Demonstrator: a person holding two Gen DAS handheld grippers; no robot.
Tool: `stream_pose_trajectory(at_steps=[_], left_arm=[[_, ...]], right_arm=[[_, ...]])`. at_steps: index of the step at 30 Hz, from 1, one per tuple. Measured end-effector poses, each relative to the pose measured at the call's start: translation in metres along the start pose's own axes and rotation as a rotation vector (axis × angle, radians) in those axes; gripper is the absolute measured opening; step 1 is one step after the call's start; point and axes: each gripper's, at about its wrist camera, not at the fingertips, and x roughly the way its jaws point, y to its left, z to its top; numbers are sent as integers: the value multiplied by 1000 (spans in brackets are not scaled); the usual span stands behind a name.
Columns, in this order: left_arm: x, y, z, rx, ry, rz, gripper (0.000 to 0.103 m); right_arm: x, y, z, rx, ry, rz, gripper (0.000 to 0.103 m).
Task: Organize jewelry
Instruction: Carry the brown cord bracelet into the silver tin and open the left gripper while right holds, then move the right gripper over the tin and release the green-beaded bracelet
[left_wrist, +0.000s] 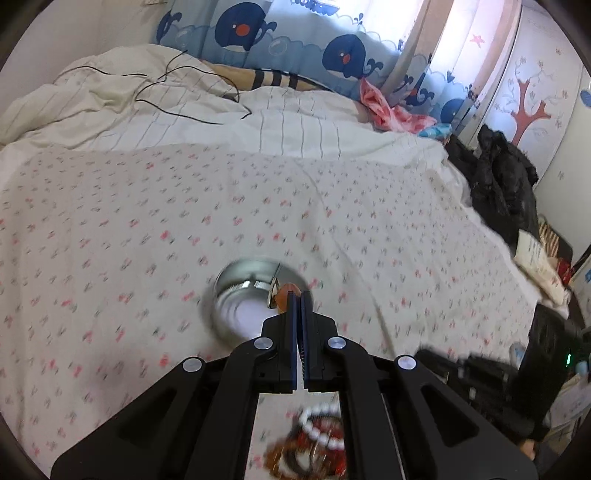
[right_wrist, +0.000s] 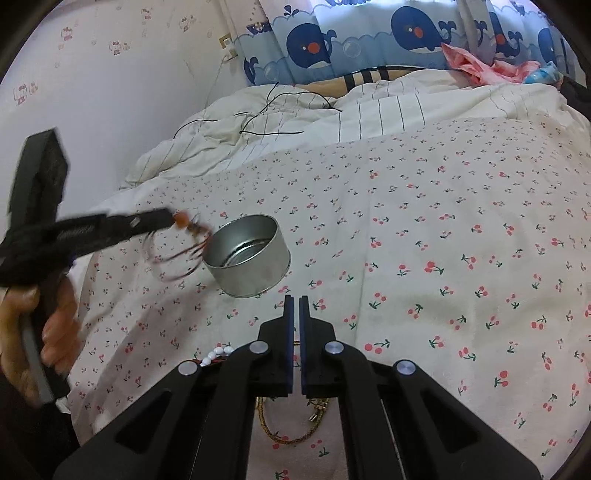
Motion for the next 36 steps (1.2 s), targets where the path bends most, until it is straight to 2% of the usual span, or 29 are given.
stream_pose_trajectory(at_steps=[4,6,7,8,9,10,11,12,14,17,20,21,22,24,27,30,34,36], left_arm=[[28,6,10,-27,18,9,2],[47,9,11,-23,46,42,2],[57,11,10,-21,68,66,2],[64,12,9,-18,90,83,3],[71,13,7,-10,117,108,4],[76,13,5,3,138,132,7],[80,13,3,18,157,163,15],[79,12,1,24,158,187,30],[67,13,-1,29,122,205,49],[38,13,-3,26,54,229,61],[11,21,-13,-24,8,204,73],[6,26,-17,-47,1,195,74],[1,29,-20,-67,-3,187,75],[-7,37,-30,-111,-6,174,75],[-14,53,-40,-169,-2,176,75],[-10,66,-40,-238,3,154,75],[-6,66,-37,-224,4,189,76],[-8,66,-35,-223,-7,210,81]], right_arm=[[15,2,-5,-22,74,-40,3],[19,6,-8,-50,92,-70,3],[20,6,-9,-52,96,-73,9],[21,5,-9,-50,95,-80,19],[20,4,-10,-44,86,-104,53],[19,3,-11,-45,78,-117,64],[20,3,-11,-50,84,-121,64],[22,3,-12,-54,94,-126,64],[30,3,-16,-72,131,-154,64],[42,5,-24,-115,171,-184,64],[50,9,-31,-165,191,-210,61],[55,11,-34,-186,215,-215,41],[58,12,-36,-201,234,-209,14],[59,17,-39,-229,235,-205,3],[50,13,-36,-187,202,-172,4],[35,7,-27,-127,133,-123,4],[14,13,-17,-96,33,-60,4],[7,18,-13,-88,2,-39,4]])
